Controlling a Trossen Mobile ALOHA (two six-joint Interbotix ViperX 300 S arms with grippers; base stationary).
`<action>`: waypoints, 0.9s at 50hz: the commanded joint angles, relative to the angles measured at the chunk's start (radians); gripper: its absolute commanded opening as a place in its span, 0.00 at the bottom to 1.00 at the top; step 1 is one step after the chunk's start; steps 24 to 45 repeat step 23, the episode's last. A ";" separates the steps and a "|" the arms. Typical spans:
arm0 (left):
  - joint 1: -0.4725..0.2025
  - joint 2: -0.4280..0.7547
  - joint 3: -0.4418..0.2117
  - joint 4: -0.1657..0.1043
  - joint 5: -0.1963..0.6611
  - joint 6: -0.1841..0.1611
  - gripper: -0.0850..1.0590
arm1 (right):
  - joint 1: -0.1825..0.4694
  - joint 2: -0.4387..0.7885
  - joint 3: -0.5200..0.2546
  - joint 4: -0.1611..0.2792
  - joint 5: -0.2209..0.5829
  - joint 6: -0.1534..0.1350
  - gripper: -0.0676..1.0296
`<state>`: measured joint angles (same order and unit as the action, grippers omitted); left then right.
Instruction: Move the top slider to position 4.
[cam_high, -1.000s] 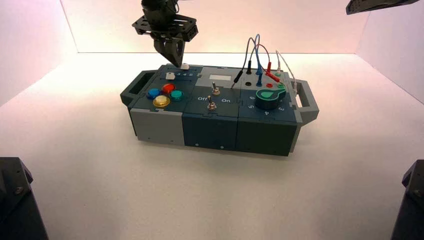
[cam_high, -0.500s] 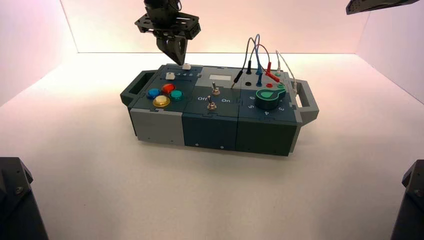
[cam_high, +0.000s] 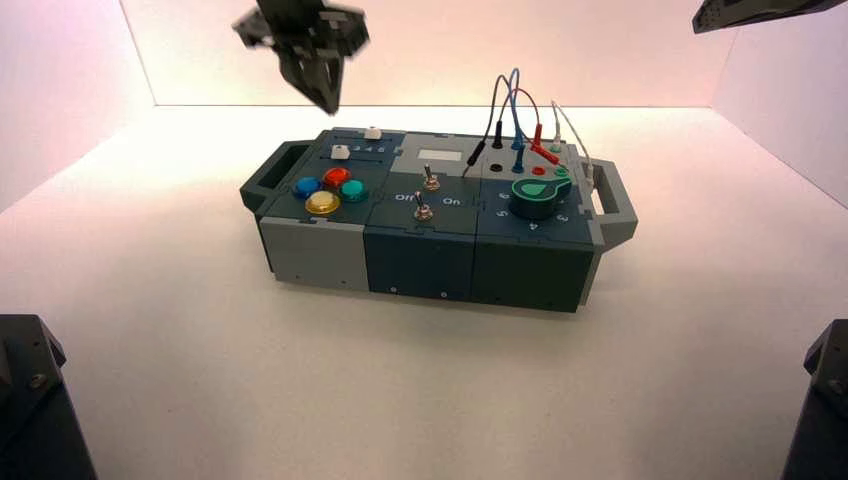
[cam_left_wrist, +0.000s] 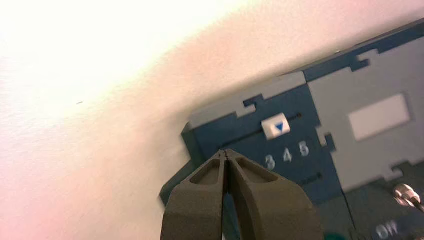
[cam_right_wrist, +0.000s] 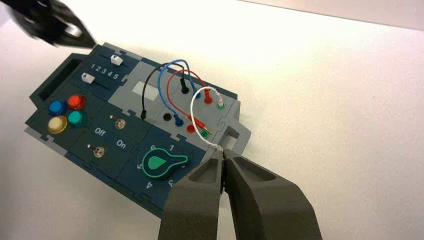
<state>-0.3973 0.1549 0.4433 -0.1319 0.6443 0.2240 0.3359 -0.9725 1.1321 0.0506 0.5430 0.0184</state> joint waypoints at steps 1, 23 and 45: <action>-0.005 -0.129 0.041 -0.003 0.014 -0.002 0.05 | -0.002 0.006 -0.025 0.005 0.003 0.005 0.04; -0.005 -0.282 0.156 -0.005 0.017 -0.021 0.05 | -0.002 0.009 -0.029 0.005 0.014 0.005 0.04; -0.005 -0.282 0.156 -0.005 0.017 -0.021 0.05 | -0.002 0.009 -0.029 0.005 0.014 0.005 0.04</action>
